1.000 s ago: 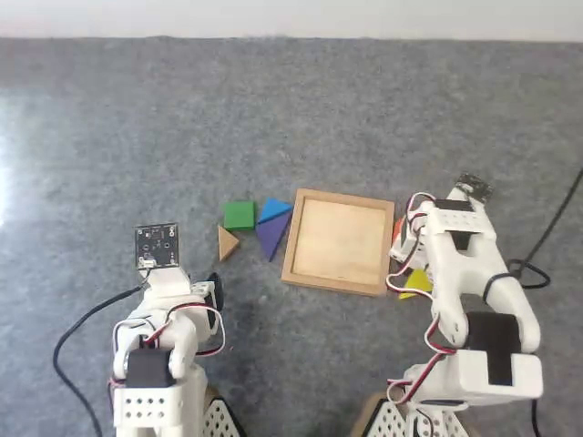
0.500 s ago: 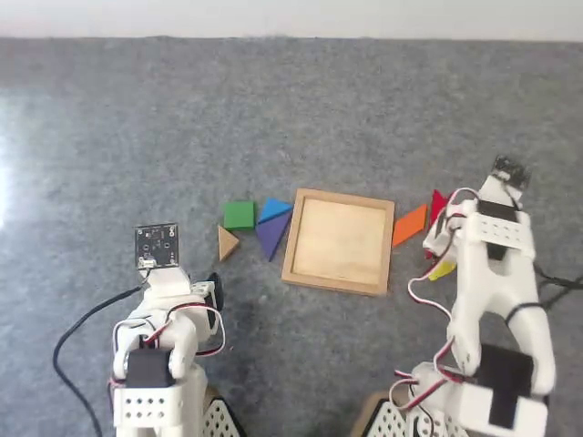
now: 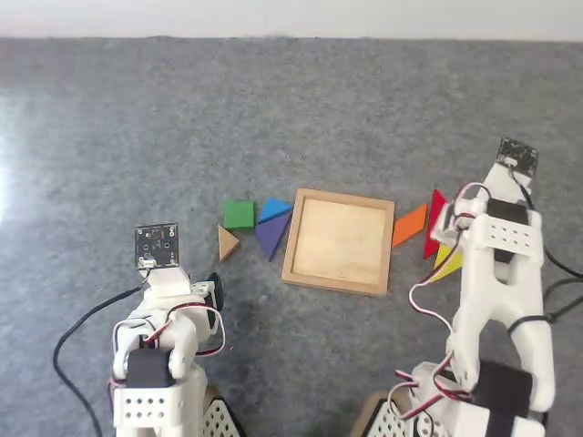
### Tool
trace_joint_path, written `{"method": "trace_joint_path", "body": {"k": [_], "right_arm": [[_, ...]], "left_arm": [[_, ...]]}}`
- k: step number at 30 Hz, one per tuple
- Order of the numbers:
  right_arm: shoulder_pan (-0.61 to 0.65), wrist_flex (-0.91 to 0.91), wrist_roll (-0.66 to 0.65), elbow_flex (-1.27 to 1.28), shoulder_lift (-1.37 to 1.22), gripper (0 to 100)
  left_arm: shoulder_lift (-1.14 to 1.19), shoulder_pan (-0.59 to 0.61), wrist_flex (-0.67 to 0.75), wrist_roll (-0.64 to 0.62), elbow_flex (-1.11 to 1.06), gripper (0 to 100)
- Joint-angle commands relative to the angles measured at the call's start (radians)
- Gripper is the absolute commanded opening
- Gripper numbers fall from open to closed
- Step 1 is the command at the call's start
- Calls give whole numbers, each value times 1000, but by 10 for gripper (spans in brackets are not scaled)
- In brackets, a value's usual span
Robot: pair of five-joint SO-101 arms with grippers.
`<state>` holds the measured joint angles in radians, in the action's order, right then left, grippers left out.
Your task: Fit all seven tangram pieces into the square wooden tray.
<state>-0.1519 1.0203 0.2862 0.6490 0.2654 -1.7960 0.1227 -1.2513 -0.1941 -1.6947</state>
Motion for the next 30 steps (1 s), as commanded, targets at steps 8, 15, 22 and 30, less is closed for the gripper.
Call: {"method": "trace_joint_path", "body": {"k": [8,15,22,30], "right_arm": [[87,39,525,-130,-203,565],[31,96,528,-221,-262,420],[22,45,528,-224,-300,384],[22,10,526,-224,-369,355]], "left_arm": [[-14,8,-5,-11,12,143],[-14,8,-5,-11,12,143],[-14,6,-5,-11,12,143],[-14,8,-5,-11,12,143]]}}
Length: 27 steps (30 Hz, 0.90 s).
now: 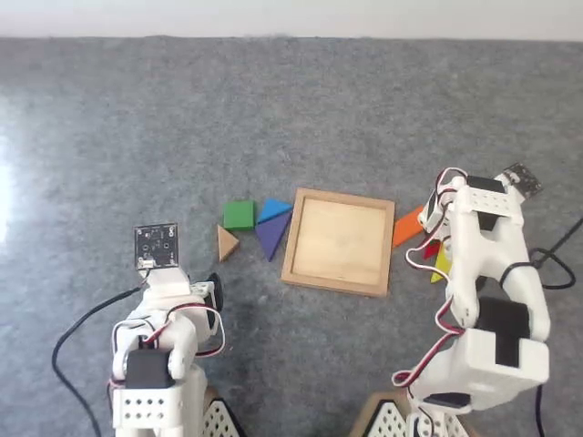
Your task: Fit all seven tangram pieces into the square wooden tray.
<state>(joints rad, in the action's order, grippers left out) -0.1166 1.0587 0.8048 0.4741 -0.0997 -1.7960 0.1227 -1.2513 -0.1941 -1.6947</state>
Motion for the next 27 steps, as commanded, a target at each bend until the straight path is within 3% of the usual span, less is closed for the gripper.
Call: {"method": "trace_joint_path", "body": {"k": [1,4,27], "right_arm": [[-13,-35,6,-49,-15,326],[-22,-53,-46,-49,-38,256],[-142,-48,-190,-55,-35,54]], "left_arm": [[-14,8,-5,-11,12,143],[-14,8,-5,-11,12,143],[-14,8,-5,-11,12,143]]}}
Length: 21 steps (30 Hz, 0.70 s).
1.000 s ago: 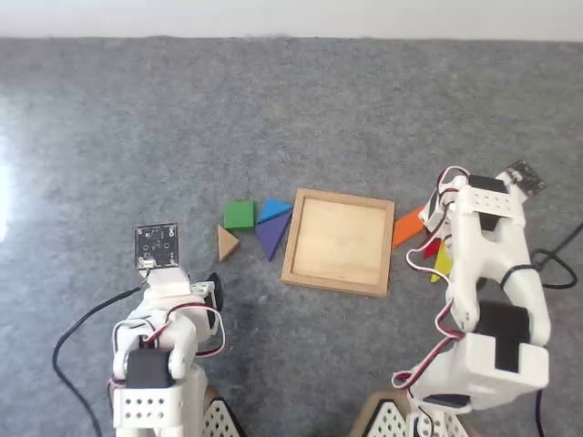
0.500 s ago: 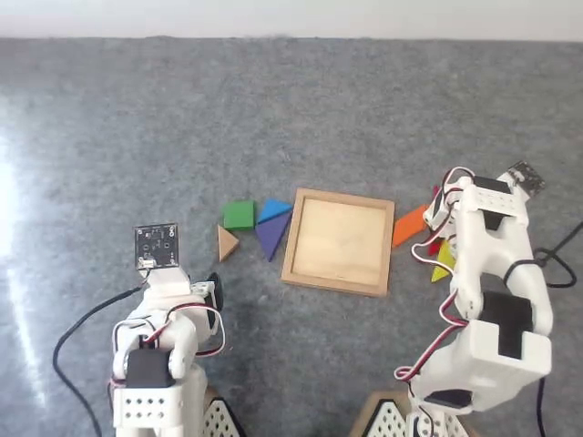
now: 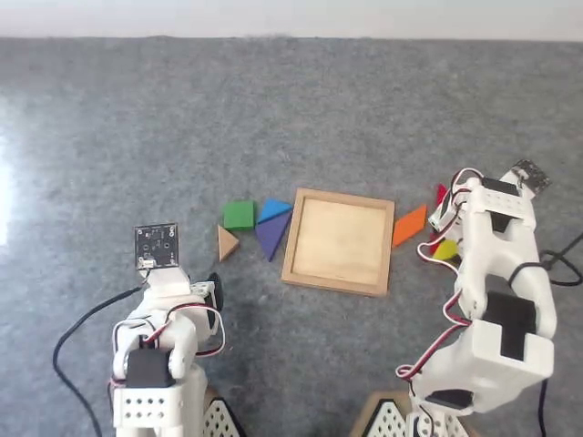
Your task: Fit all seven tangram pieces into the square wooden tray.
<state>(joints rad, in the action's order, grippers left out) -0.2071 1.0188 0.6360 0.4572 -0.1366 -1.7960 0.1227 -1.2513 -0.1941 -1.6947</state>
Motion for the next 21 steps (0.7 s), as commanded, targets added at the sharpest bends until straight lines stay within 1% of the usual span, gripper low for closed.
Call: {"method": "trace_joint_path", "body": {"k": [1,3,8,10,14,15,21], "right_arm": [[-71,-7,-23,-43,10,53],[-113,-7,-44,-48,39,50],[-182,-7,-163,-48,163,35],[-220,-7,-233,-48,213,20],[-286,38,-425,-48,275,6],[-303,56,-445,-48,285,6],[-315,122,-397,-55,300,10]], "left_arm": [[-14,8,-5,-11,12,143],[-14,8,-5,-11,12,143],[-14,8,-5,-11,12,143],[-14,8,-5,-11,12,143],[-14,8,-5,-11,12,143],[-14,8,-5,-11,12,143],[-14,8,-5,-11,12,143]]}}
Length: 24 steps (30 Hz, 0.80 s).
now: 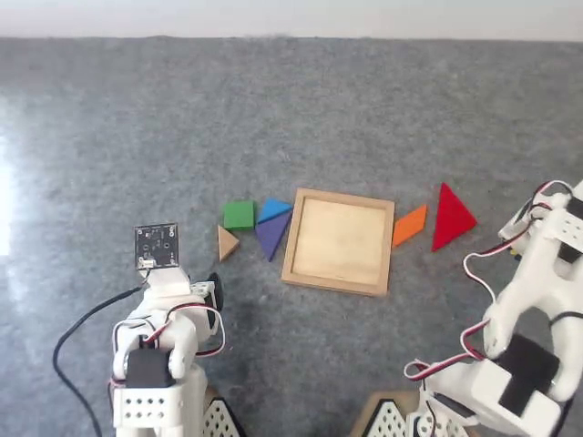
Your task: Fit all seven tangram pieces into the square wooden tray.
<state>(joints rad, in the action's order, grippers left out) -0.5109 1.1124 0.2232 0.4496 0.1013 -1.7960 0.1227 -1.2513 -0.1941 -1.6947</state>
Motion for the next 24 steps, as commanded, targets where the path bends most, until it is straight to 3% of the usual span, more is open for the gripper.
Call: {"method": "trace_joint_path", "body": {"k": [1,6,9,11,16,24], "right_arm": [[-18,45,20,-52,61,10],[-160,54,-31,-63,61,35],[-259,50,-143,-61,54,33],[-271,81,-325,-48,48,32],[-254,225,-936,48,59,4],[-255,406,-1356,29,62,7]], "left_arm": [[-14,8,-5,-11,12,143],[-14,8,-5,-11,12,143],[-14,8,-5,-11,12,143],[-14,8,-5,-11,12,143],[-14,8,-5,-11,12,143],[-14,8,-5,-11,12,143]]}}
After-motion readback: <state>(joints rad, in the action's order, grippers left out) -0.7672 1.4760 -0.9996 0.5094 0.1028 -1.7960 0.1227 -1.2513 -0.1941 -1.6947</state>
